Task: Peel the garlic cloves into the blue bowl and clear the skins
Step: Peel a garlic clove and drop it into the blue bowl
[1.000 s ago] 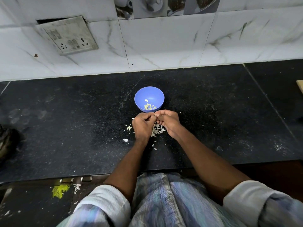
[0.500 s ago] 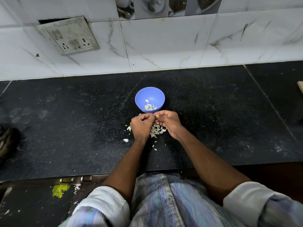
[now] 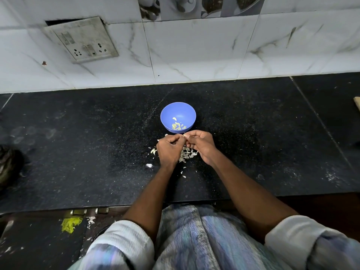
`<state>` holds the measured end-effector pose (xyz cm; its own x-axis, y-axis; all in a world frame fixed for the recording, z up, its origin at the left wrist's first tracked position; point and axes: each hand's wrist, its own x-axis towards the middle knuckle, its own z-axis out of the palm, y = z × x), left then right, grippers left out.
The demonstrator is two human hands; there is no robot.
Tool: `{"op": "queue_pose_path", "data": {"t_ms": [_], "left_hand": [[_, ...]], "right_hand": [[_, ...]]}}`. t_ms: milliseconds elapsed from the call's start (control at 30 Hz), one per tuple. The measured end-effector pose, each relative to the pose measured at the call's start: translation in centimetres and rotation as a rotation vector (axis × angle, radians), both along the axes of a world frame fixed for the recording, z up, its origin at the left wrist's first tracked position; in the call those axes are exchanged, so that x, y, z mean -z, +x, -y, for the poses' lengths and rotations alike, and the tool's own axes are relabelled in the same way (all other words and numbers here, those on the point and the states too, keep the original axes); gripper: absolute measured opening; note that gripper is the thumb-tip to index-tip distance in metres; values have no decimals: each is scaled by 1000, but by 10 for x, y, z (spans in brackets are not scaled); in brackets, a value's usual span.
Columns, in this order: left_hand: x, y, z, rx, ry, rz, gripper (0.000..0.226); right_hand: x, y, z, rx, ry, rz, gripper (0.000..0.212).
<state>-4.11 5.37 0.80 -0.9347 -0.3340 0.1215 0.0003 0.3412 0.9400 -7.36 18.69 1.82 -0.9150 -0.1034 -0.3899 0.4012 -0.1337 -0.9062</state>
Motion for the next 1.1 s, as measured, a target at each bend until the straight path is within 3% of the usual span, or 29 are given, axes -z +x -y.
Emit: {"op": "queue_pose_path", "data": {"t_ms": [300, 833, 1100], "left_hand": [[4, -4, 2, 2, 152, 105, 11], [4, -2, -1, -11, 78, 41, 11], [7, -2, -6, -58, 486, 151, 17]], "right_hand": [[-1, -2, -1, -1, 65, -50, 15], [-1, -1, -1, -18, 121, -129, 8], [1, -4, 0, -29, 255, -159, 6]]}}
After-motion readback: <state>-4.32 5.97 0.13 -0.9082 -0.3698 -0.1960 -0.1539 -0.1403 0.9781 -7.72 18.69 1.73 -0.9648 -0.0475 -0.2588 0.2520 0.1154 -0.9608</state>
